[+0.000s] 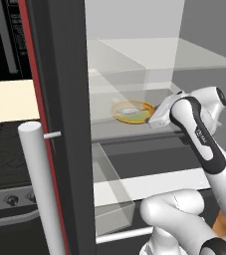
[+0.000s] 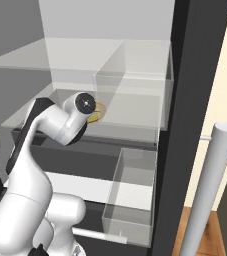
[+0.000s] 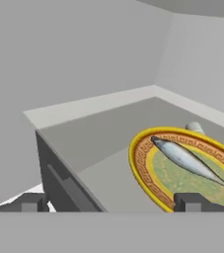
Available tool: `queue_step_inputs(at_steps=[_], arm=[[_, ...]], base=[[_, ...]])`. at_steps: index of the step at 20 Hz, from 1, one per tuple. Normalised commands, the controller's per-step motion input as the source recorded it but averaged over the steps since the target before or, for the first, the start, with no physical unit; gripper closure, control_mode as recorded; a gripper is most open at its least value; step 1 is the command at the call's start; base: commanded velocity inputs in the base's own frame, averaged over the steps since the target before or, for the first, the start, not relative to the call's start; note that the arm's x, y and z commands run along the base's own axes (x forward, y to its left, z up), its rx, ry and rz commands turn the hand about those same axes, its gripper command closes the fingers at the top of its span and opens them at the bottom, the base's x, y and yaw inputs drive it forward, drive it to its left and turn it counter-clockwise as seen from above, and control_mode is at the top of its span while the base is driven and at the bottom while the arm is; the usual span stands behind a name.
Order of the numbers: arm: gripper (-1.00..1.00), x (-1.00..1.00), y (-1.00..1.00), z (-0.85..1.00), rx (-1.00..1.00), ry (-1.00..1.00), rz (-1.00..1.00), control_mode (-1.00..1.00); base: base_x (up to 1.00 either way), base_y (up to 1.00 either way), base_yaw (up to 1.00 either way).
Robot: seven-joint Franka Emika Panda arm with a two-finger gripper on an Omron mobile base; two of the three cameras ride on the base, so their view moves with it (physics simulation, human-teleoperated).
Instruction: Retrieve the fish from the fridge and place it on the saucepan with marinade on the stove.
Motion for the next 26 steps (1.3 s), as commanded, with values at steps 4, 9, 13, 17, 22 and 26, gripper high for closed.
queue_step_inputs(at_steps=[4, 9, 13, 17, 22, 26], arm=[[-1.0, 0.0, 0.09, 0.0, 0.0, 0.0, 0.02, -1.0], [-1.0, 0.0, 0.12, 0.0, 0.0, 0.0, 0.0, -1.0], [-1.0, 0.01, 0.06, 0.0, 0.0, 0.0, 0.02, -1.0], [-1.0, 0.06, 0.02, 0.0, 0.0, -0.02, 0.04, -1.0], [-1.0, 0.07, 0.0, 0.0, 0.0, -0.01, 0.07, -1.0], [-1.0, 0.07, 0.02, 0.0, 0.0, 0.0, 0.06, -1.0]], base=[[0.0, 0.0, 0.0], [0.0, 0.0, 0.0], [0.0, 0.0, 0.0], [0.0, 0.0, 0.0], [0.0, 0.0, 0.0], [0.0, 0.0, 0.0]])
